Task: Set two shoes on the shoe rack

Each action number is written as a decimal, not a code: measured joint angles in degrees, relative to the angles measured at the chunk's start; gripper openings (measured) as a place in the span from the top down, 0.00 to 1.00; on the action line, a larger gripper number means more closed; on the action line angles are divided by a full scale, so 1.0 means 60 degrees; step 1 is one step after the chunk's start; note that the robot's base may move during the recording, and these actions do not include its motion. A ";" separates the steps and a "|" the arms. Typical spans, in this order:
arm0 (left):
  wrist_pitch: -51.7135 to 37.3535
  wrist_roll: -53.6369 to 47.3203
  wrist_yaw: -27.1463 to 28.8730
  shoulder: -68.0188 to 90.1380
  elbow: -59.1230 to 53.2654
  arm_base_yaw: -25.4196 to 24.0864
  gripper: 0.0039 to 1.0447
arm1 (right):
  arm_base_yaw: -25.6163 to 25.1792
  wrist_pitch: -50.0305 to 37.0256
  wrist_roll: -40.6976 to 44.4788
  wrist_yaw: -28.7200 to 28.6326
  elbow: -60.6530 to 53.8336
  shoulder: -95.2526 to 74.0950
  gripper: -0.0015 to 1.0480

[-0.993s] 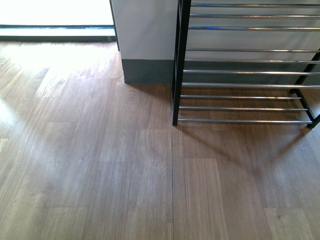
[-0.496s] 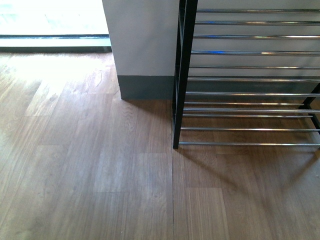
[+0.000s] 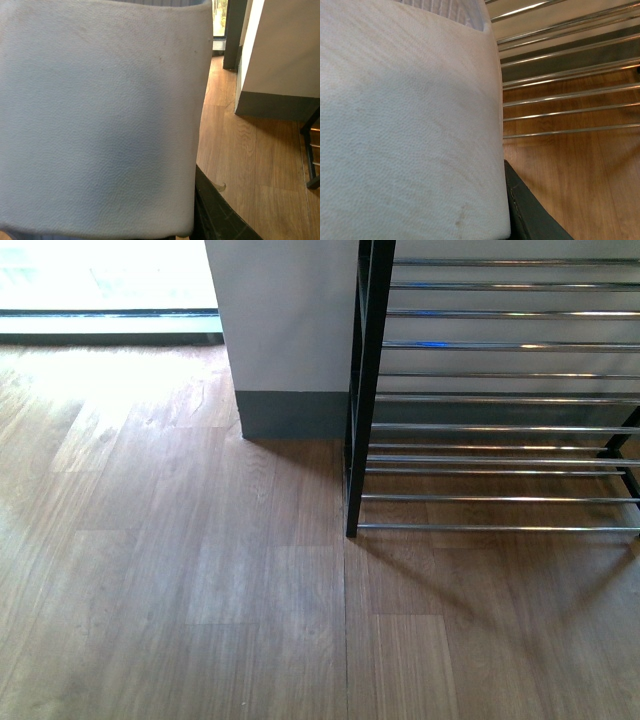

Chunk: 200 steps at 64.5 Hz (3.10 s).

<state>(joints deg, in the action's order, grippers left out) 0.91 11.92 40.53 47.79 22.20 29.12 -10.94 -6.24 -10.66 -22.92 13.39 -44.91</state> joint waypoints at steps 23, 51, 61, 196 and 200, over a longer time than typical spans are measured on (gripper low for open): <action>0.0004 0.0000 0.0000 0.0000 -0.0011 0.0004 0.99 | 0.0000 0.0007 0.0000 0.0000 -0.0015 0.0000 0.98; 0.0004 0.0000 0.0000 0.0000 -0.0015 0.0004 0.99 | 0.0000 0.0007 0.0000 0.0000 -0.0011 0.0000 0.98; 0.0004 0.0000 0.0004 0.0000 -0.0015 0.0004 0.99 | 0.0000 0.0007 0.0000 0.0000 -0.0011 0.0000 0.98; 0.0004 0.0000 0.0000 0.0000 -0.0011 0.0004 0.99 | 0.3435 -0.0586 0.4084 0.8215 1.2101 -1.5409 0.98; 0.0004 0.0000 0.0000 0.0000 -0.0011 0.0004 0.99 | 0.3417 -0.0586 0.4204 0.8295 1.2233 -1.5569 0.98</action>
<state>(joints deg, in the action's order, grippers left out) 0.93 11.92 40.53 47.79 22.13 29.15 9.56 -9.76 14.57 26.85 86.78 -138.32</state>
